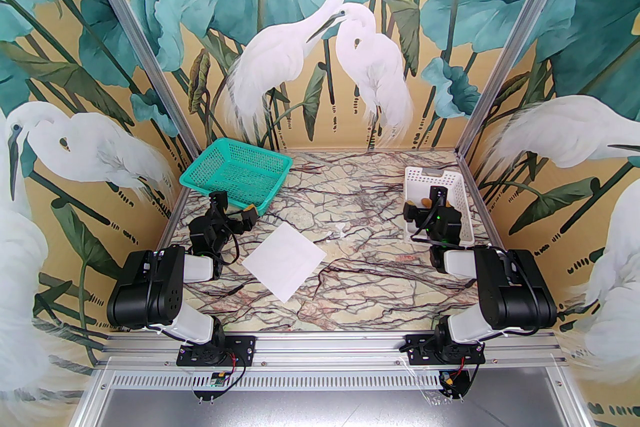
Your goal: Place the utensils on the paper napkin and roll it up
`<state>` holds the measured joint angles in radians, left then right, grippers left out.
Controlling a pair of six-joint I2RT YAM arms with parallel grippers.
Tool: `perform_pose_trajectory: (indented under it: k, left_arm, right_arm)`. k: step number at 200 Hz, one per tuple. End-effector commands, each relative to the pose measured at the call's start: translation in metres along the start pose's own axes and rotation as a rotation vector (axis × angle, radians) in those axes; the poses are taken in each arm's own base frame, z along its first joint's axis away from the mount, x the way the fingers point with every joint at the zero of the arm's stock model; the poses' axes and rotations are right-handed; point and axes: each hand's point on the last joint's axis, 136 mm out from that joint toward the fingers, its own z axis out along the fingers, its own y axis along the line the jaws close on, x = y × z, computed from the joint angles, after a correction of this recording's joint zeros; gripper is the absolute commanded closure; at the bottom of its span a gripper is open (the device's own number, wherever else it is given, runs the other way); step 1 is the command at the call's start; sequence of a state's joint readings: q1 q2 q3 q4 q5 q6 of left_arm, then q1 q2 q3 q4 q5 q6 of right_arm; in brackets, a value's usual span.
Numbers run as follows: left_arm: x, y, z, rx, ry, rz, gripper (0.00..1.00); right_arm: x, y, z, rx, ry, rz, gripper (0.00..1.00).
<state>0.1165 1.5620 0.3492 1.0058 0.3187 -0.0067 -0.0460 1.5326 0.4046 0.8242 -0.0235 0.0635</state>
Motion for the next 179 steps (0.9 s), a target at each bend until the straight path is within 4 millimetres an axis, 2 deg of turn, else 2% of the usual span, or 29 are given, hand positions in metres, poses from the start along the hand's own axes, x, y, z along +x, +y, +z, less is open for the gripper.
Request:
perform_pose_trajectory:
  k: [1,22,43,74,91,111,123,143,179]
  left_arm:
    - [-0.005,0.002,-0.001,-0.021,-0.019,-0.001,0.01]
    - [-0.020,0.001,-0.015,-0.049,-0.061,0.000,0.01]
    - [-0.039,-0.002,-0.026,-0.061,-0.067,-0.002,0.01]
    - [-0.087,-0.012,-0.047,-0.063,-0.154,-0.028,0.01]
    - [-0.105,-0.018,-0.056,-0.055,-0.123,-0.153,0.01]
    - [-0.122,-0.039,-0.065,0.053,-0.098,-0.264,0.01]
    - [-0.123,-0.047,-0.067,0.098,-0.060,-0.357,0.00]
    - [-0.108,-0.061,-0.068,0.150,0.071,-0.520,0.01]
    - [-0.059,-0.083,-0.074,0.162,0.269,-0.712,0.01]
  right_arm:
    - [0.000,0.001,0.000,-0.003,-0.001,0.007,0.01]
    - [-0.008,-0.001,-0.001,0.009,0.010,0.011,0.01]
    - [-0.025,0.001,-0.011,0.002,0.008,0.008,0.01]
    - [-0.052,0.001,-0.037,0.011,-0.032,0.035,0.01]
    - [-0.068,0.004,-0.059,0.001,-0.038,0.068,0.01]
    - [-0.083,0.007,-0.082,-0.011,-0.037,0.122,0.01]
    - [-0.089,0.009,-0.096,-0.021,-0.021,0.167,0.01]
    - [-0.094,0.017,-0.117,-0.060,0.025,0.251,0.01]
    - [-0.090,0.033,-0.141,-0.133,0.121,0.368,0.01]
